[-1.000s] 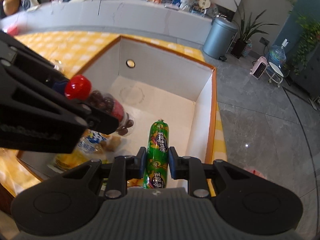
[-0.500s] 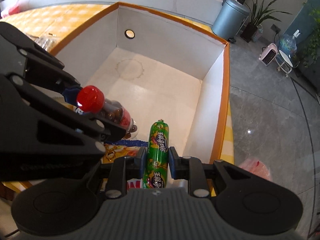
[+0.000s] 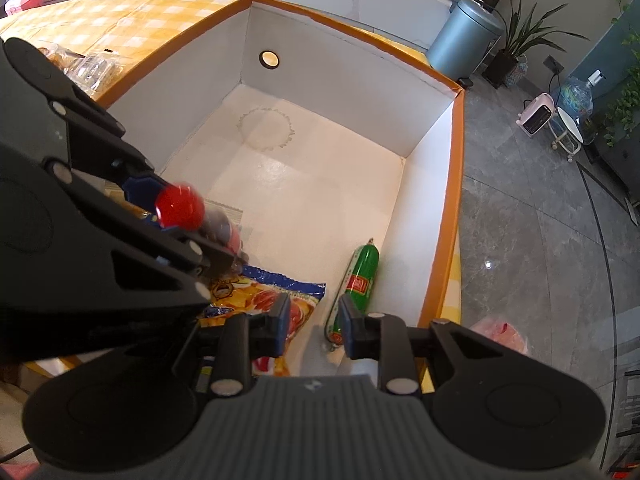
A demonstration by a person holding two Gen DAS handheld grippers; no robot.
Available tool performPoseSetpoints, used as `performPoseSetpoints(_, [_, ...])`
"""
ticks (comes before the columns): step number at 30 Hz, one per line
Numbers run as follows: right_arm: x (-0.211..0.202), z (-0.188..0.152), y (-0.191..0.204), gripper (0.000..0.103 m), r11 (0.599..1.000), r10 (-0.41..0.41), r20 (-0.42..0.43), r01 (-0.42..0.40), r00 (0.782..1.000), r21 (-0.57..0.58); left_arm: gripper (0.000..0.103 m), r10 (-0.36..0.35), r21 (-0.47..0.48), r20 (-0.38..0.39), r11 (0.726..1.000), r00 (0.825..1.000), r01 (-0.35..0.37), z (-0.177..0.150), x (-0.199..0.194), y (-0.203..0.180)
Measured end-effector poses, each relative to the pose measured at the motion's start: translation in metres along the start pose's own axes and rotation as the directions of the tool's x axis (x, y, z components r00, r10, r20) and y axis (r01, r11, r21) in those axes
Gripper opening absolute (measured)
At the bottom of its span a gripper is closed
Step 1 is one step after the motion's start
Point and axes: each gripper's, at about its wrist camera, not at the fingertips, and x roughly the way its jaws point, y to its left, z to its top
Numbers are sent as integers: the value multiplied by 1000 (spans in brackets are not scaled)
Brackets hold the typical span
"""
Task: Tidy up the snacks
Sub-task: 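Carry the cola bottle and sausage stick into the orange box and release both, then withdraw both tools from the box toward the remaining snacks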
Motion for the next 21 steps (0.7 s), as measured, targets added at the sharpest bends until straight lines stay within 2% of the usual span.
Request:
performPoseSetpoints(1, [-1,1,1,37,1000,-1,3,1,1000,-1,50,-4,4,6,1000,1000,4,0,-3,-1])
performPoseSetpoints(2, [-3,1,1,43,1000,-4,7,4,1000,-3,54,-9,5,14,1000,1000,9,0,-5,-1])
performPoseSetpoints(3, [-5,1,2,45,1000,-10,12,10,1000,-8,58,-9,2,21,1000,1000,9,0,-8,0])
performPoseSetpoints(6, [-11,0,7,49,999,-27,20,28,999,-21,59,-7,-15,42,1000,999,8,-2,-18,2])
performPoseSetpoints(8, [-17,-1,8,57,999,-42,32,43,999,-27,60,-10,-24,61,1000,998,11,-5,-27,2])
performPoseSetpoints(13, [-38,-5,9,64,995,-95,85,96,992,-5,68,-25,-25,156,999,987,30,-15,-53,3])
performPoseSetpoints(17, [-60,-12,10,71,988,-137,181,120,974,99,70,12,-26,266,1000,964,-6,-32,-78,3])
performPoseSetpoints(21, [-79,-22,19,72,970,-180,279,123,943,210,72,62,-25,380,998,923,-57,-52,-103,1])
